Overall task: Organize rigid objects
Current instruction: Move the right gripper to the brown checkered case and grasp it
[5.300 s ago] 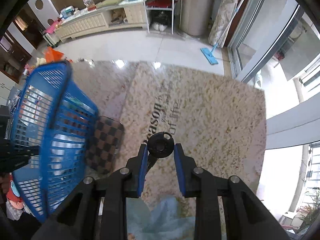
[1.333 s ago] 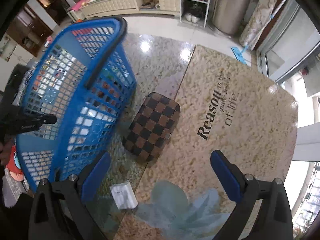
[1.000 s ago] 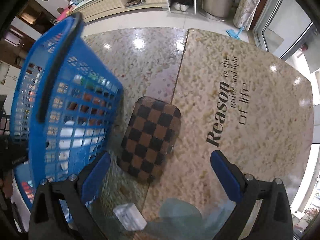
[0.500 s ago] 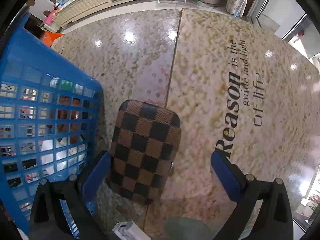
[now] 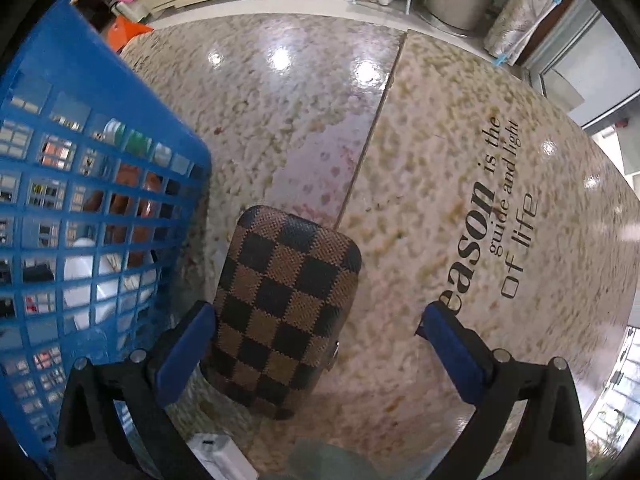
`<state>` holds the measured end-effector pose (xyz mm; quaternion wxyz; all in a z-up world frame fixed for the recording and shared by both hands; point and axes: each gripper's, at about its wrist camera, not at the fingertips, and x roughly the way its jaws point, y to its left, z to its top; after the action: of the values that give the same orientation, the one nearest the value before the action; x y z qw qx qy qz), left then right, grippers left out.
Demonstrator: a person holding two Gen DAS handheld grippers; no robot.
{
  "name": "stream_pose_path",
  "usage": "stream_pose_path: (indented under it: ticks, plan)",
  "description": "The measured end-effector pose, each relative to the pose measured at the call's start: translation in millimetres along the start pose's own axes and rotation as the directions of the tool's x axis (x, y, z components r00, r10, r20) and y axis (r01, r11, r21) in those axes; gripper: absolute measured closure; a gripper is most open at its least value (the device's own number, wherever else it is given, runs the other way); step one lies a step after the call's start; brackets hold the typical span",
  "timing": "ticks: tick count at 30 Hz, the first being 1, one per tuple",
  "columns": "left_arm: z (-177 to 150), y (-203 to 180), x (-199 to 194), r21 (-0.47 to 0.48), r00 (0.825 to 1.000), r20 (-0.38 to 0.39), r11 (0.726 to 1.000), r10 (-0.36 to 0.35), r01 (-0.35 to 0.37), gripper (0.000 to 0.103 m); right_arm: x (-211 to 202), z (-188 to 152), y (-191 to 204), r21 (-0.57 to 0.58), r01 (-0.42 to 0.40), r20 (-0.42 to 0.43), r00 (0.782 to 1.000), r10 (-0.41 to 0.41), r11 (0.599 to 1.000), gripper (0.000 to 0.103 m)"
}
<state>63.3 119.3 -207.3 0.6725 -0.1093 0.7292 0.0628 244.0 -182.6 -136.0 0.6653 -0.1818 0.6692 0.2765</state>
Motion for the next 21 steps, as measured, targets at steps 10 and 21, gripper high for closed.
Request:
stream_pose_path:
  ticks: [10,21]
  plan:
    - [0.2,4.4,-0.3,-0.002,1.000,0.000,1.000,-0.004,0.004,0.098,-3.6,-34.7,-30.1,-0.047,-0.010,-0.047,0.999,0.008,0.999,0.000]
    - [0.2,3.7,-0.5,-0.002,1.000,0.000,1.000,-0.003,0.003,0.097,3.7,-48.9,-11.6,-0.085,-0.025,-0.045,0.999,0.021,0.996,0.000]
